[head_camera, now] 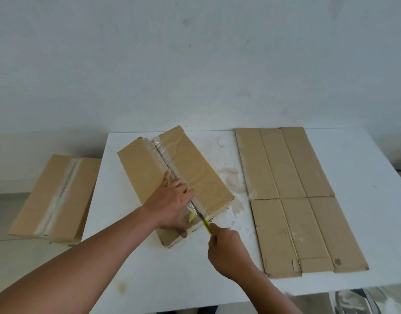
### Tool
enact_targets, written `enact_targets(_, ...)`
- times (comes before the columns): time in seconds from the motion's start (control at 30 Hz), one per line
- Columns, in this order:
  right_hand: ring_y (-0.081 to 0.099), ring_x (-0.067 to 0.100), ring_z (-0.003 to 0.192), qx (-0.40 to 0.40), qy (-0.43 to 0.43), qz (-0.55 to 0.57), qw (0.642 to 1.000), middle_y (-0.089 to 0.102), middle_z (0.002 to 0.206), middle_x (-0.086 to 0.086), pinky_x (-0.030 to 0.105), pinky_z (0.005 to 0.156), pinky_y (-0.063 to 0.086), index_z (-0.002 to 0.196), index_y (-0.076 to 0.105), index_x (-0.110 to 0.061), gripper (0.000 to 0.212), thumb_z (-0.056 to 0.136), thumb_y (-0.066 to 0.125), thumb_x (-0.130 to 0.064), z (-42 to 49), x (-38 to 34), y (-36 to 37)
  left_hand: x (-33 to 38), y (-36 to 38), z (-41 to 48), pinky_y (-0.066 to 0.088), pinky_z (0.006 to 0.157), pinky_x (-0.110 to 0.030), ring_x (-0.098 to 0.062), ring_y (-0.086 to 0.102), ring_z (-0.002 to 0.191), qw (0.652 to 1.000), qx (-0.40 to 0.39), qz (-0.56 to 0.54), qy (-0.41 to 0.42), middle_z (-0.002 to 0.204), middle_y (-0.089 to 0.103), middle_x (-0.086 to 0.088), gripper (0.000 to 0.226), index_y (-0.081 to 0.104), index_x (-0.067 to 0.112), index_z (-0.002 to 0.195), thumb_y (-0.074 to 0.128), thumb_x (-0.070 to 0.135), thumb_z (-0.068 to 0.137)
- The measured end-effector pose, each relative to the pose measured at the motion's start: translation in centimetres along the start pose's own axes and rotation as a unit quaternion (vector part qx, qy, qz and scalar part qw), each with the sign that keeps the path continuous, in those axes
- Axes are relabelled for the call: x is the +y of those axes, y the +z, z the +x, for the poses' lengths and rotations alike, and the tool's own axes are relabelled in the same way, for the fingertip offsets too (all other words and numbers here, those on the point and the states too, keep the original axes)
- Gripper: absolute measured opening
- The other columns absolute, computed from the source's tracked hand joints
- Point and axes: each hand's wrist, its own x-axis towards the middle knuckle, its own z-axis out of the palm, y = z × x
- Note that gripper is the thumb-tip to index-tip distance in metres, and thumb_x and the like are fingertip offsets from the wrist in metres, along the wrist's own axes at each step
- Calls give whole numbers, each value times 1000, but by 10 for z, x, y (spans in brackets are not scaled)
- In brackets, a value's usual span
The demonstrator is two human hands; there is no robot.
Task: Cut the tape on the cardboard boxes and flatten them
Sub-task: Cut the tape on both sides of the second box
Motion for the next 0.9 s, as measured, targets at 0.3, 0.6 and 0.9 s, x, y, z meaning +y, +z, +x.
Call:
enact_targets(0.3, 32, 22, 62, 5, 127, 338, 933, 43, 65, 3, 31, 49, 25, 85, 58, -10, 27, 92, 32, -5, -16, -16, 28, 3, -5, 11, 10, 124, -48, -17, 43, 127, 996, -26, -18, 78, 123, 51, 4, 75, 53, 25, 122, 80, 65, 65)
enact_targets(0.6, 38, 15, 51, 59, 76, 179, 979, 51, 72, 3, 29, 47, 31, 88, 53, -18, 21, 93, 34, -10, -22, -29, 51, -2, -3, 12, 24, 113, -34, -12, 47, 113, 993, 4, -57, 106, 114, 50, 12, 67, 49, 29, 106, 83, 65, 60)
enact_targets(0.9, 43, 18, 76, 131, 37, -149, 979, 42, 100, -2, 27, 53, 31, 152, 25, -34, 71, 91, 44, -3, -32, -17, 36, -3, -45, 14, 49, 65, -26, -10, 61, 71, 983, -22, -178, 33, 93, 66, 10, 20, 65, 33, 81, 61, 44, 98)
